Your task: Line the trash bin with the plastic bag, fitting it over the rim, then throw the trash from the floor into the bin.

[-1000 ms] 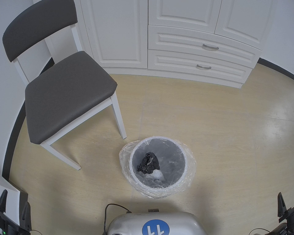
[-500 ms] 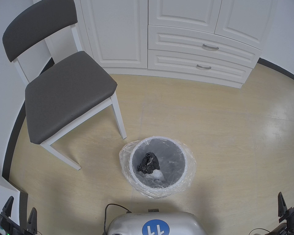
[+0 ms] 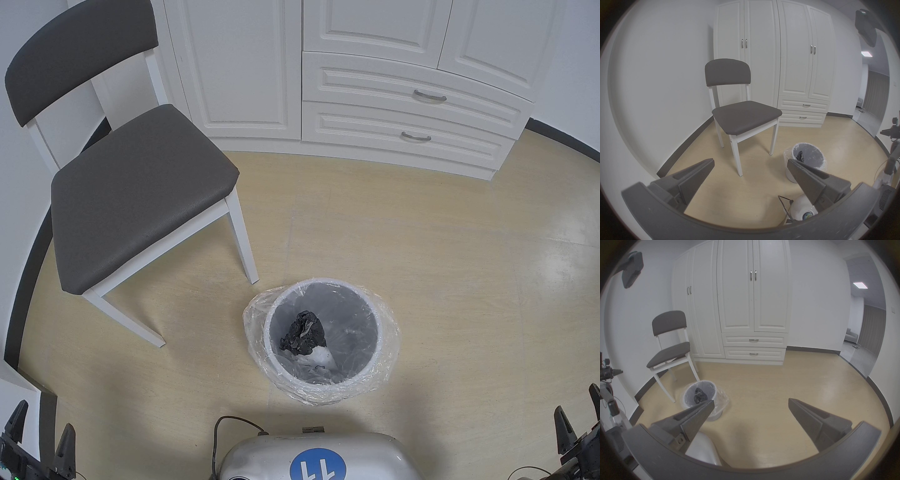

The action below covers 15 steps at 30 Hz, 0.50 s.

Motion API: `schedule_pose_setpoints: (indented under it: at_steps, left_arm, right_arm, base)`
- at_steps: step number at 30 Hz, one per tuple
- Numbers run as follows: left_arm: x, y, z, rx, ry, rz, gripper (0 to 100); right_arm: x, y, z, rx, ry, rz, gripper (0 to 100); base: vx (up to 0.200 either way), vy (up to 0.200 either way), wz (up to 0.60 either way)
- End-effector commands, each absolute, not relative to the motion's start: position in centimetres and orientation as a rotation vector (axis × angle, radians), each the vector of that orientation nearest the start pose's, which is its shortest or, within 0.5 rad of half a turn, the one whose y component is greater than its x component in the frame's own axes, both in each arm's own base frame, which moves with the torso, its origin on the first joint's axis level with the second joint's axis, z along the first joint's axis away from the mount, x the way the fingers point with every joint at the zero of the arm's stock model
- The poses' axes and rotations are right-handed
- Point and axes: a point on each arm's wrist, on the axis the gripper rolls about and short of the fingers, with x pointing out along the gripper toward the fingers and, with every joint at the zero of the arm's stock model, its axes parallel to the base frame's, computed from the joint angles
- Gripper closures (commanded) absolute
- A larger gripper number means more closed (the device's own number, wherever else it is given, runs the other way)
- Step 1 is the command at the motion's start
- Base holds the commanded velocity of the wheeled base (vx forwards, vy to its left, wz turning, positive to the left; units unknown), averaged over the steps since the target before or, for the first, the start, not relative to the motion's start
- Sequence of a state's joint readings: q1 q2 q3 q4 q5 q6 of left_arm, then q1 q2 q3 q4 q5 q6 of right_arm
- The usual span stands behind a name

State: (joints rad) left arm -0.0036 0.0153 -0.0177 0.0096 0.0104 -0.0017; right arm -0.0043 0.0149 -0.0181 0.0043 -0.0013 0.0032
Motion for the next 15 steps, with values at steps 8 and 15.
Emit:
schedule_pose_setpoints:
  at_steps: [8, 15]
  left_arm:
    - [-2.29, 0.03, 7.54, -0.008, 0.003, 0.008, 0]
    - [-2.29, 0.04, 7.54, -0.017, 0.003, 0.011, 0]
  right_arm:
    - [-2.28, 0.00, 7.58, 0.018, -0.003, -0.005, 0]
    - [-2.28, 0.00, 7.58, 0.017, -0.003, -0.005, 0]
  base:
    - [0.000, 0.000, 0.00]
    - [0.000, 0.000, 0.00]
